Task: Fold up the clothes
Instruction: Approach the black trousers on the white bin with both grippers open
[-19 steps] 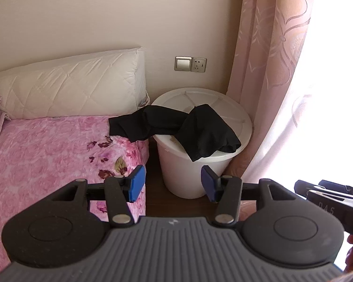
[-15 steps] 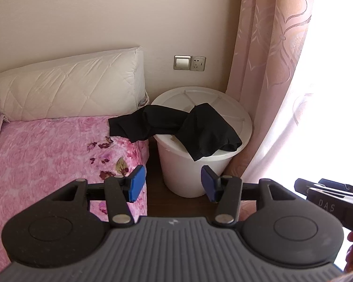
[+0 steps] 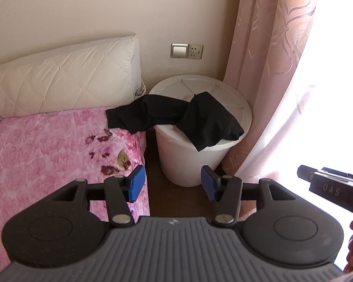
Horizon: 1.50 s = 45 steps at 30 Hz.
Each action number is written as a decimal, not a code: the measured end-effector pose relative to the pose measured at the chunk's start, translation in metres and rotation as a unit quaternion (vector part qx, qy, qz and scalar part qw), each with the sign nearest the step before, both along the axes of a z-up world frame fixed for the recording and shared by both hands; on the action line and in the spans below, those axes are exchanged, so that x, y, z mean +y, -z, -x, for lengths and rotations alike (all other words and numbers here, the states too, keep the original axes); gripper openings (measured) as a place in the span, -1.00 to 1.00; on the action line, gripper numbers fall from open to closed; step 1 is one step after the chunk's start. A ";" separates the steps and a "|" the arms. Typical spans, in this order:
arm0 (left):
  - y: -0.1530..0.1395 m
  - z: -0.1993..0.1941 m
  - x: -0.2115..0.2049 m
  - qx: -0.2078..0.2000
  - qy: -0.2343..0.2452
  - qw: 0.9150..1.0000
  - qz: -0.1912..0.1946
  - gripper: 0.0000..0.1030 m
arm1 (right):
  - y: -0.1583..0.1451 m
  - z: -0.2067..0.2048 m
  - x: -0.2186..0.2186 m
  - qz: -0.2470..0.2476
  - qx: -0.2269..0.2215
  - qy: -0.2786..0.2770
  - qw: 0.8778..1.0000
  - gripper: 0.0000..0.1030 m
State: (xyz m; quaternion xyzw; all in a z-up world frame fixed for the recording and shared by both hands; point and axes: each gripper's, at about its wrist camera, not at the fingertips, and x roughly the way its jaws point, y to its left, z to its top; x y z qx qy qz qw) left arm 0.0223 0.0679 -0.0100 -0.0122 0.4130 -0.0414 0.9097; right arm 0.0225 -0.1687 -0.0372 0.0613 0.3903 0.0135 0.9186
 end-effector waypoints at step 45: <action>0.019 -0.028 0.044 0.004 0.006 1.000 -0.004 -0.05 | 0.025 -0.037 0.051 0.008 0.016 -0.006 1.000 -0.04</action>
